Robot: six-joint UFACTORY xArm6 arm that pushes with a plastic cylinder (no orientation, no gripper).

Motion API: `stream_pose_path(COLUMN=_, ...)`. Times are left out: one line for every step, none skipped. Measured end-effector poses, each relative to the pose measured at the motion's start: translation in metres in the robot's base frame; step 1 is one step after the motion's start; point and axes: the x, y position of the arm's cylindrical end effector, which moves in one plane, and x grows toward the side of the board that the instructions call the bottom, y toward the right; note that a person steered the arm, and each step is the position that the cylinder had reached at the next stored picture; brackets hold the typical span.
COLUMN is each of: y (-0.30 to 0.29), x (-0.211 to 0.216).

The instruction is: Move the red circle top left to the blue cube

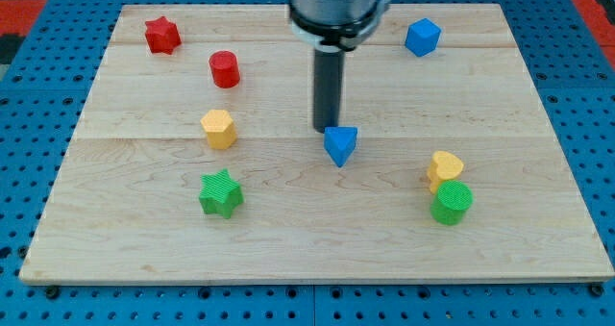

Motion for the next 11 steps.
stream_pose_path(y=-0.012, x=0.032)
stream_pose_path(y=0.056, x=0.072)
stream_pose_path(y=0.014, x=0.077)
stream_pose_path(y=-0.057, x=0.061)
stream_pose_path(y=-0.009, x=0.01)
stream_pose_path(y=0.083, x=0.033)
stream_pose_path(y=0.104, x=0.043)
stream_pose_path(y=0.1, x=-0.037)
stream_pose_path(y=0.198, x=-0.09)
stream_pose_path(y=0.218, x=-0.156)
stream_pose_path(y=0.145, x=-0.181)
